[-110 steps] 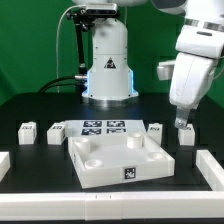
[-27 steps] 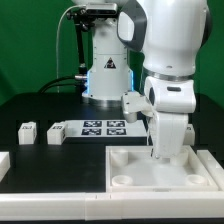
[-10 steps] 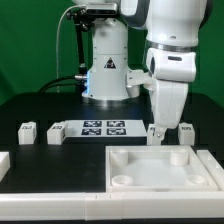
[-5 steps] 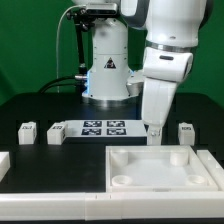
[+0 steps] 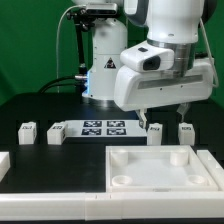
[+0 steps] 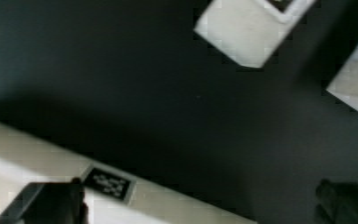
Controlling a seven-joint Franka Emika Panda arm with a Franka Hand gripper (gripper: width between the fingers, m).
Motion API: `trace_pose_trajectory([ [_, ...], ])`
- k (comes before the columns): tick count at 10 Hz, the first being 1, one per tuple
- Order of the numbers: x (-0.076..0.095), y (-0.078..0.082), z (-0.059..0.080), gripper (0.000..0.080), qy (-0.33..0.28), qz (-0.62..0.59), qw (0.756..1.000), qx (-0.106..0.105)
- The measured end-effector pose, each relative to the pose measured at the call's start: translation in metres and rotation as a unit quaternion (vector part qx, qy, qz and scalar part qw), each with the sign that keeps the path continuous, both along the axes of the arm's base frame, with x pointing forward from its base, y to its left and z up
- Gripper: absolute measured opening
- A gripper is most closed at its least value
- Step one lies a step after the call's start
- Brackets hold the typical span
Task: Assemble one leg
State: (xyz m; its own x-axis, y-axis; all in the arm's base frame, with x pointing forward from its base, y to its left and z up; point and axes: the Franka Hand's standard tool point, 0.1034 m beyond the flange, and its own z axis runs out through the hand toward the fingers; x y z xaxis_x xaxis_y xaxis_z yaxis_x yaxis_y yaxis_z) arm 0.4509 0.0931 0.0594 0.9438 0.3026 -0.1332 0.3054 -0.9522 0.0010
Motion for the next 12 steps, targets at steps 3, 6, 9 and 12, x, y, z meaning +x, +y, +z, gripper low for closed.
trace_pose_trajectory([
  [3, -0.008, 0.02, -0.001, 0.0649, -0.001, -0.115, 0.993, -0.012],
  [6, -0.017, 0.05, 0.0, 0.0649, 0.002, -0.107, 0.994, -0.005],
  [9, -0.019, 0.054, 0.0, 0.0649, 0.019, -0.098, 0.995, -0.007],
  [12, -0.024, 0.051, 0.001, 0.0649, 0.071, -0.093, 0.993, -0.027],
])
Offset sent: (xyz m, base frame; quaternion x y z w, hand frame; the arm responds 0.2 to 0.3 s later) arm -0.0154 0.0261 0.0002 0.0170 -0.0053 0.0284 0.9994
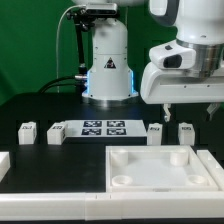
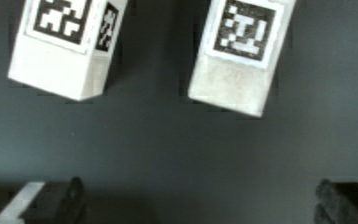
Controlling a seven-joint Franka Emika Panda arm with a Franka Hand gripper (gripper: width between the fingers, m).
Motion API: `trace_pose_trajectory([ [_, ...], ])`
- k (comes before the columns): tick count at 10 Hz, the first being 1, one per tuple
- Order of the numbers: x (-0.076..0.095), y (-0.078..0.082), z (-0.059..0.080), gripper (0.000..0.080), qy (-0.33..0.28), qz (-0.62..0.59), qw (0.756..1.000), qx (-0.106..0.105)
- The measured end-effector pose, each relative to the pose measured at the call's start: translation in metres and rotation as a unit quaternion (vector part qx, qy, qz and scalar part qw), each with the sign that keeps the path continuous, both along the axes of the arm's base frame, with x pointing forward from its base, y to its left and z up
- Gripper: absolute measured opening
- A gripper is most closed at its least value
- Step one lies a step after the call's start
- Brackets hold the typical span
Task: Assemble one leg
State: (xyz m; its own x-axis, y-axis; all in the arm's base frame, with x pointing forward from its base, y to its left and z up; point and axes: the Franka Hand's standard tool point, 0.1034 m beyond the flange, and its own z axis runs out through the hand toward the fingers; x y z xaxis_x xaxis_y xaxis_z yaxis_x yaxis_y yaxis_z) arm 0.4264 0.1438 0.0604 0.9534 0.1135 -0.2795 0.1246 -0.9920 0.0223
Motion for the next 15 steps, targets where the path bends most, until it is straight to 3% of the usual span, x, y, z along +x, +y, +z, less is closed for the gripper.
trace_pose_trajectory([
  [3, -0.016, -0.006, -0.01, 0.0649, 0.159, -0.076, 0.984, -0.018],
  [4, -0.024, -0.006, -0.008, 0.0649, 0.217, -0.078, 0.973, -0.028],
  [7, -0.032, 0.0, -0.016, 0.0649, 0.313, -0.078, 0.946, -0.038],
  [11, -0.035, 0.016, -0.017, 0.0649, 0.304, -0.063, 0.95, -0.039],
  [15, -0.035, 0.017, -0.04, 0.0649, 0.297, -0.059, 0.953, -0.032],
])
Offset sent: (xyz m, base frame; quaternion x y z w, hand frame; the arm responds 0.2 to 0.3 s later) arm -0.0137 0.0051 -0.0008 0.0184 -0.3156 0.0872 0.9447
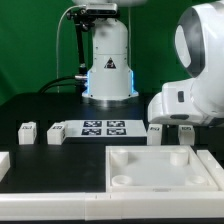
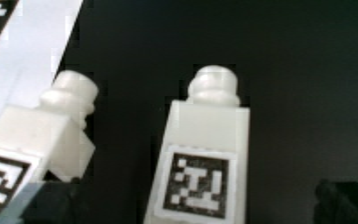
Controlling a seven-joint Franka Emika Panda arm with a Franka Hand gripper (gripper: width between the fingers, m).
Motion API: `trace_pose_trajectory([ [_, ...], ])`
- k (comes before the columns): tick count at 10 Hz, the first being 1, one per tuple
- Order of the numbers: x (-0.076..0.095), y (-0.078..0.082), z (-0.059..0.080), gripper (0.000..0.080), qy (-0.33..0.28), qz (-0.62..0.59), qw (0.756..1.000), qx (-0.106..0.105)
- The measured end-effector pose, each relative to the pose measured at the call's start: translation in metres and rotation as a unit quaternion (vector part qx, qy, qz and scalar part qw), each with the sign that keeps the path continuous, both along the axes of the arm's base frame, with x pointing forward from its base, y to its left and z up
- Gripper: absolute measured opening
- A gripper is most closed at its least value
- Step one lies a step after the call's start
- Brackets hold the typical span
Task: Assemble one leg
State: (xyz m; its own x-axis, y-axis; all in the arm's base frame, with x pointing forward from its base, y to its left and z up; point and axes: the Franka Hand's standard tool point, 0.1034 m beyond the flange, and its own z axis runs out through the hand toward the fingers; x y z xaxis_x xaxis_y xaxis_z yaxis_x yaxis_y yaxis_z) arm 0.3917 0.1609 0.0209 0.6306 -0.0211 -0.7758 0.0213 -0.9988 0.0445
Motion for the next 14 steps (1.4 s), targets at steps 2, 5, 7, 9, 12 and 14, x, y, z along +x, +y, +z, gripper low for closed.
trace_pose_trajectory([
  [2, -0.003, 0.0, -0.009, 0.0649, 0.001, -0.001, 1.0, 0.0],
  [5, -0.004, 0.001, -0.012, 0.0649, 0.0, -0.001, 1.0, 0.0],
  [7, -0.004, 0.001, -0.013, 0.0621, 0.0, -0.001, 1.0, 0.0],
  [9, -0.004, 0.001, -0.012, 0.0288, 0.0, -0.002, 1.0, 0.0],
  [12, -0.004, 0.001, -0.012, 0.029, -0.001, -0.001, 1.0, 0.001],
  [14, -0.001, -0.003, 0.001, 0.029, 0.003, 0.003, 1.0, 0.003],
])
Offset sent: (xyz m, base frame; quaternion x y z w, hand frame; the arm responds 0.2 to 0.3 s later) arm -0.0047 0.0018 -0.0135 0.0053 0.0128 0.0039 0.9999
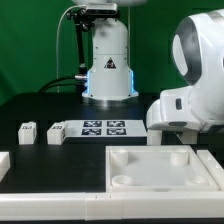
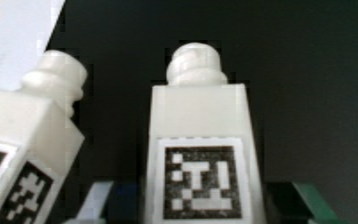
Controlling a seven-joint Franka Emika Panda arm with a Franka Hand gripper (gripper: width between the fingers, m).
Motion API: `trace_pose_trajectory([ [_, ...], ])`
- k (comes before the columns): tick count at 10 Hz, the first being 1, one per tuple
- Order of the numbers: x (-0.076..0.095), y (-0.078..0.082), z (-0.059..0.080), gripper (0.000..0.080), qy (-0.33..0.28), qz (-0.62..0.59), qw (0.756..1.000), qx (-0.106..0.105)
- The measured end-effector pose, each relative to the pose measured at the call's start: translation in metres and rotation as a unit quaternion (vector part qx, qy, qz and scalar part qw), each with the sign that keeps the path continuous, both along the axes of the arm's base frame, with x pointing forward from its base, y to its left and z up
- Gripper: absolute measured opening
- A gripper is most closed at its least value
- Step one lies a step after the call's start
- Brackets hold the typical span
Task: Assemble one leg
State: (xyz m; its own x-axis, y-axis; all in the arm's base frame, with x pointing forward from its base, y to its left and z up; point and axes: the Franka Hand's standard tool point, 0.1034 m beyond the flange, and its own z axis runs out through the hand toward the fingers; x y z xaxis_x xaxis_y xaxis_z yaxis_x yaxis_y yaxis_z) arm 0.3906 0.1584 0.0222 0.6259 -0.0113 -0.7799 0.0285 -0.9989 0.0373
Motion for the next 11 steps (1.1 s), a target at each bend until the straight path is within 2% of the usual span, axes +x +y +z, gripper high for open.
trace_pose_trajectory([
  [2, 0.004, -0.009, 0.034, 0.029, 0.012, 0.008, 1.0, 0.005],
  [4, 0.008, -0.016, 0.05, 0.0291, 0.01, 0.006, 1.0, 0.005],
  [5, 0.01, -0.018, 0.065, 0.0291, 0.013, 0.007, 1.0, 0.003],
  [6, 0.013, -0.018, 0.07, 0.0291, 0.005, 0.007, 1.0, 0.004],
  [8, 0.019, -0.015, 0.065, 0.0291, -0.03, 0.005, 0.999, 0.008],
  [11, 0.032, -0.01, 0.065, 0.0291, -0.176, -0.001, 0.984, 0.023],
])
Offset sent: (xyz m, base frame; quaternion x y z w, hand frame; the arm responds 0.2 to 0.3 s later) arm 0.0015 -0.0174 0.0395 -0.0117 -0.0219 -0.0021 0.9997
